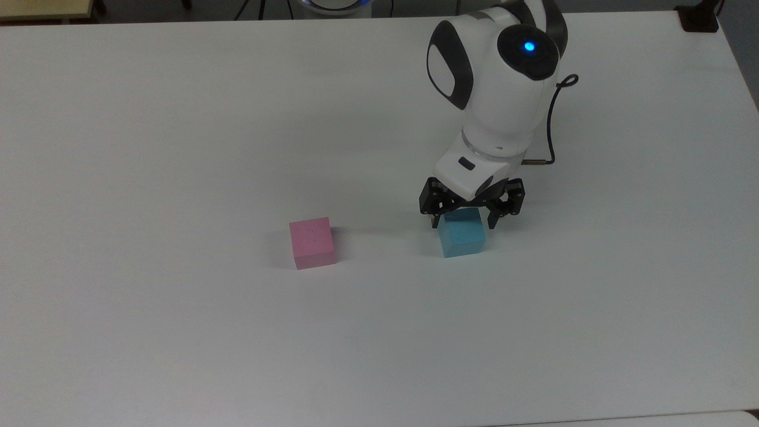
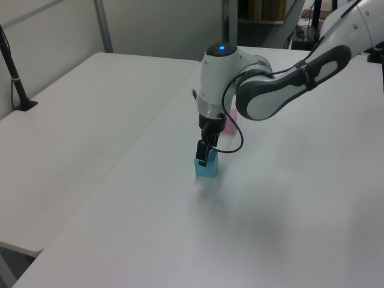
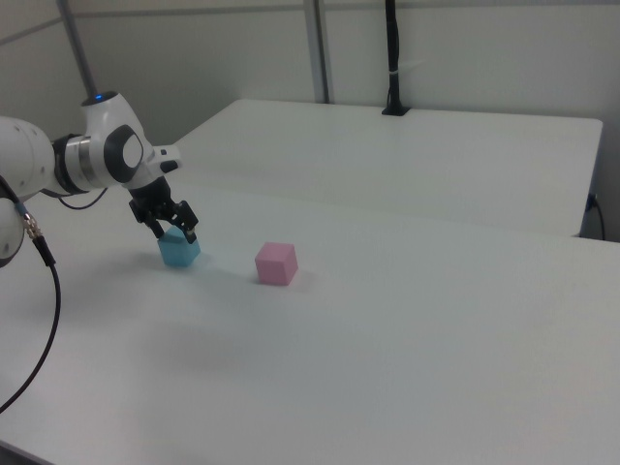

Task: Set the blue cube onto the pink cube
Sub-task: 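Close the gripper on the light-blue cube, then lift the light-blue cube and carry it over the pink cube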

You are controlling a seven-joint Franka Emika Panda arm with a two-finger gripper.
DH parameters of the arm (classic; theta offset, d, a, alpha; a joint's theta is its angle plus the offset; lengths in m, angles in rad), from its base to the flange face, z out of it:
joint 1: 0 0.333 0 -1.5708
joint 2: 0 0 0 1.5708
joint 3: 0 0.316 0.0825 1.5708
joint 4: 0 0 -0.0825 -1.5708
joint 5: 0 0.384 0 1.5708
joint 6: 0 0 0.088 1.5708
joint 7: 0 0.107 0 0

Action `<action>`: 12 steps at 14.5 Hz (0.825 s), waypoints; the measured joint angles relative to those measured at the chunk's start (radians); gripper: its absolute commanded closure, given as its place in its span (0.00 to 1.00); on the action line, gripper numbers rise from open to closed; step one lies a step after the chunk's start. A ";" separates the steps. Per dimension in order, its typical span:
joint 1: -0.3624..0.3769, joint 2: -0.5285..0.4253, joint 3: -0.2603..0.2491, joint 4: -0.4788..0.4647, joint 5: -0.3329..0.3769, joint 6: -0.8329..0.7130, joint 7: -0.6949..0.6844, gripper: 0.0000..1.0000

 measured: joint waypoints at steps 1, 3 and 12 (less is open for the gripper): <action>0.000 0.014 0.000 0.007 -0.008 0.000 0.004 0.38; 0.001 0.039 0.000 0.018 -0.023 0.003 0.018 0.79; -0.073 -0.167 -0.037 0.020 0.009 -0.072 -0.124 0.76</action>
